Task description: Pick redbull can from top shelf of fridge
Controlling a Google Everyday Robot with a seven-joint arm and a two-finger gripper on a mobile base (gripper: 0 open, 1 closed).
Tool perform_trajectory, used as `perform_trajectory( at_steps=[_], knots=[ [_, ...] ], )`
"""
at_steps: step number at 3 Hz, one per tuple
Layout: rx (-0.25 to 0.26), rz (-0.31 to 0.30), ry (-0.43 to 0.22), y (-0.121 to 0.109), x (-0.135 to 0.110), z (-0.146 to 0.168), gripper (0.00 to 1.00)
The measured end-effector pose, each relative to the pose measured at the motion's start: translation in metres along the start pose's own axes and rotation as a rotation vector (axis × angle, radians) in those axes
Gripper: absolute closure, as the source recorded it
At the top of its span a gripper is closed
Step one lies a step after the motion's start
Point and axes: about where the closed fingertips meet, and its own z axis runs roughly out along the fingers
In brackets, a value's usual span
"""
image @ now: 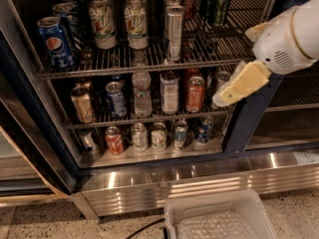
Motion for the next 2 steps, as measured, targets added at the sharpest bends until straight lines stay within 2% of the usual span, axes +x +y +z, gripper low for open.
perform_trajectory(
  at_steps=[1,2],
  knots=[
    [0.041,0.095,-0.131,-0.012,-0.019,0.027,0.0],
    [0.097,0.136,-0.253,-0.028,-0.043,0.054,0.0]
  ],
)
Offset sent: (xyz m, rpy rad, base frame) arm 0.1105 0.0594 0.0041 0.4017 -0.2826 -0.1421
